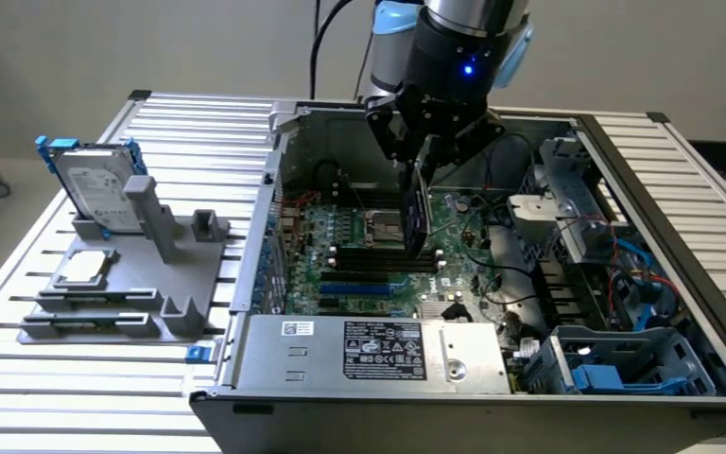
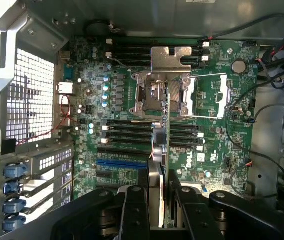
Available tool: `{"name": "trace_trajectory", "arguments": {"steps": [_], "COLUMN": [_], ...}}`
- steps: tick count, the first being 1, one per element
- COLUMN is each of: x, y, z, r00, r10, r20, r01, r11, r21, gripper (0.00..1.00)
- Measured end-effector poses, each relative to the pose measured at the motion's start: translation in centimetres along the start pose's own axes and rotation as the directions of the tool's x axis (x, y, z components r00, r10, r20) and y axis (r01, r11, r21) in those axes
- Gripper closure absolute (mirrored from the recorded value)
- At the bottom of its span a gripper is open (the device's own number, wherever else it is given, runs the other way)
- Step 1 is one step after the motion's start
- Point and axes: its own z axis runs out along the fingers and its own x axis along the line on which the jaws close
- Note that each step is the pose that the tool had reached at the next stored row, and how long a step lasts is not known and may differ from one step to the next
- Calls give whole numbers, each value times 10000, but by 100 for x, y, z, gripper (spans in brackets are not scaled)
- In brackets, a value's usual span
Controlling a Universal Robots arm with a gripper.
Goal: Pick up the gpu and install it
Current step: 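Insert the gpu into the slot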
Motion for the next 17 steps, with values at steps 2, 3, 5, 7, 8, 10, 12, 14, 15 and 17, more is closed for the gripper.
{"name": "trace_trajectory", "arguments": {"steps": [2, 3, 5, 7, 8, 10, 12, 14, 15, 17], "x": [27, 44, 46, 46, 46, 45, 44, 43, 42, 41], "y": [1, 1, 0, 0, -1, -1, -2, -2, -3, -3], "z": [12, 26, 39, 51, 57, 70, 82, 94, 99, 110], "r00": [10000, 10000, 9993, 9974, 9959, 9918, 9865, 9799, 9761, 9675], "r10": [-2, -48, -363, -721, -902, -1278, -1635, -1994, -2172, -2526], "r20": [8, 12, -3, -18, -26, -41, -56, -73, -82, -99], "r01": [2, 48, 363, 721, 902, 1277, 1634, 1994, 2171, 2526], "r11": [10000, 10000, 9993, 9974, 9959, 9918, 9865, 9799, 9761, 9676], "r21": [-11, -46, -49, -60, -64, -72, -78, -75, -72, -69], "gripper": [73, 73, 73, 73, 73, 73, 73, 73, 73, 73]}}
